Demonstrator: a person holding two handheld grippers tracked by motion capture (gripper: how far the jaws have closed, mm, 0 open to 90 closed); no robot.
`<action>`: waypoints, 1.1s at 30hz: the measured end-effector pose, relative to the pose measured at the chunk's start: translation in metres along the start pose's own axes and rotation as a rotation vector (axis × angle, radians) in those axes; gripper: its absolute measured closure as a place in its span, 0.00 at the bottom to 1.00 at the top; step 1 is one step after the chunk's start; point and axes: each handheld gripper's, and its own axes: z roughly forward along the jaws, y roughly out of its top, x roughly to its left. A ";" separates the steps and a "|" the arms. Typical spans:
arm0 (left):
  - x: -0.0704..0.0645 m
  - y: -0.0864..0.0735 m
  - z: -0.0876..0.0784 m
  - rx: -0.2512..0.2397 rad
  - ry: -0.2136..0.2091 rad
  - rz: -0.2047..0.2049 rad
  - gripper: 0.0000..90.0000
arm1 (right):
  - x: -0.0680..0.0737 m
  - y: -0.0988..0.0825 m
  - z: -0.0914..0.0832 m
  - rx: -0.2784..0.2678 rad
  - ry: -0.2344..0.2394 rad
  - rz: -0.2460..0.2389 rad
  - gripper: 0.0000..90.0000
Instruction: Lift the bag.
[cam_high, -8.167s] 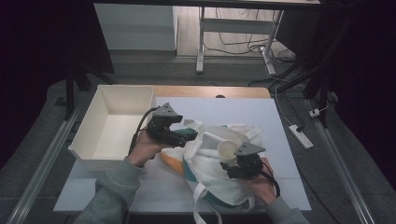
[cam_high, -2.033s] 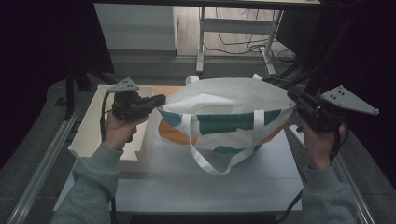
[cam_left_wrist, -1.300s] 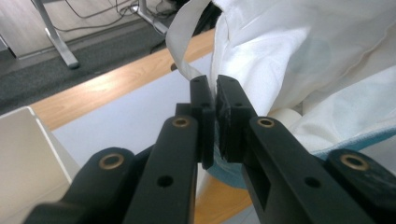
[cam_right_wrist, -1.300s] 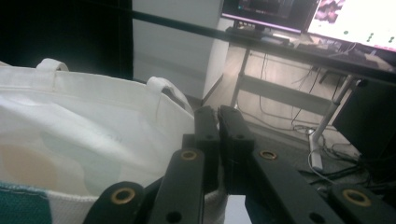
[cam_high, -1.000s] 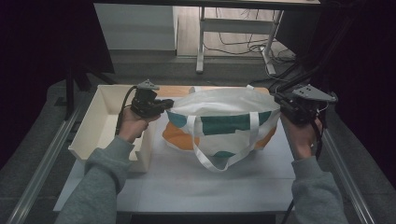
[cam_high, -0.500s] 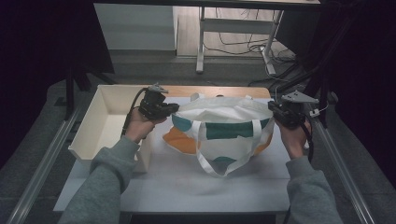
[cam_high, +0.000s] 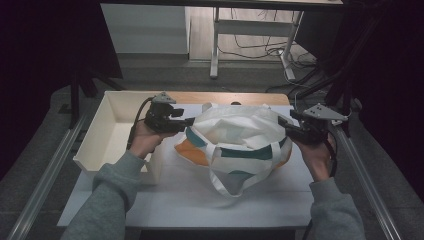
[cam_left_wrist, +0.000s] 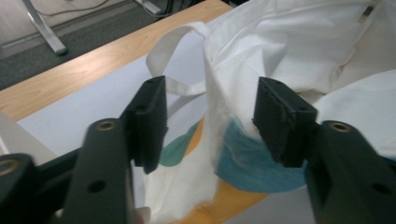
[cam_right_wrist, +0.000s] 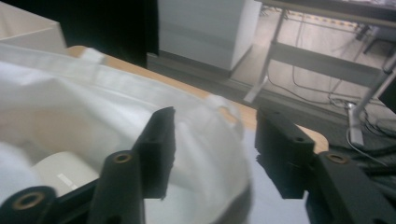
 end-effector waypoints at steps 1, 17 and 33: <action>-0.001 -0.001 -0.002 -0.005 -0.005 0.000 0.43 | 0.003 -0.001 -0.003 -0.009 0.008 -0.003 0.50; -0.012 -0.030 -0.042 -0.100 -0.007 -0.001 0.26 | 0.004 -0.022 -0.056 -0.074 0.102 0.049 0.46; -0.017 -0.074 -0.077 -0.117 0.042 0.014 0.18 | 0.009 -0.057 -0.073 -0.012 0.101 0.032 0.46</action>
